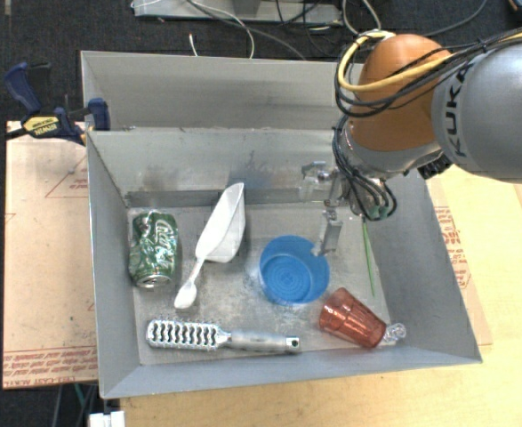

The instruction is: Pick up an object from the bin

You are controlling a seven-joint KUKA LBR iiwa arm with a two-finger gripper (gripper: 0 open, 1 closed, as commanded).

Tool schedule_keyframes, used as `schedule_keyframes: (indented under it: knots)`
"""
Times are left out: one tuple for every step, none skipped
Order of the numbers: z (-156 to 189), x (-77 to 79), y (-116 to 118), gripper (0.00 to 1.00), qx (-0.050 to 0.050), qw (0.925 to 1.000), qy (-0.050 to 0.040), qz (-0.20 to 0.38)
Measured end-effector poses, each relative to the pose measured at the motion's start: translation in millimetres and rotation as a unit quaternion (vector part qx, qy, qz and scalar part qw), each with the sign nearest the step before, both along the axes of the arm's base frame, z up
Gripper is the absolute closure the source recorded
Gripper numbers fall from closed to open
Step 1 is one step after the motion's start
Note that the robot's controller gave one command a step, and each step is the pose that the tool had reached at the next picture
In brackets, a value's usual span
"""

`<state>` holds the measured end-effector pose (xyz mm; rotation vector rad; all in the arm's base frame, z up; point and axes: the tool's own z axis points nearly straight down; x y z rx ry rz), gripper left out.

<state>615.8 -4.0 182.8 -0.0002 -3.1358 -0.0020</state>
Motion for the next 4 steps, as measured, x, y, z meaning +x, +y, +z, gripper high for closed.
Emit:
schedule_keyframes:
  knots:
    - [5.1,1.5,-0.1,0.0,0.0,1.0,-0.0039,0.0]
    - [-79.1,5.5,3.8,0.0,0.0,0.9987,-0.0056,0.051]
    - [-81.0,-5.4,5.3,0.0,0.001,1.0,-0.0064,0.006]
    - [-82.1,-8.8,17.9,0.0,0.001,0.9999,-0.0045,0.01]
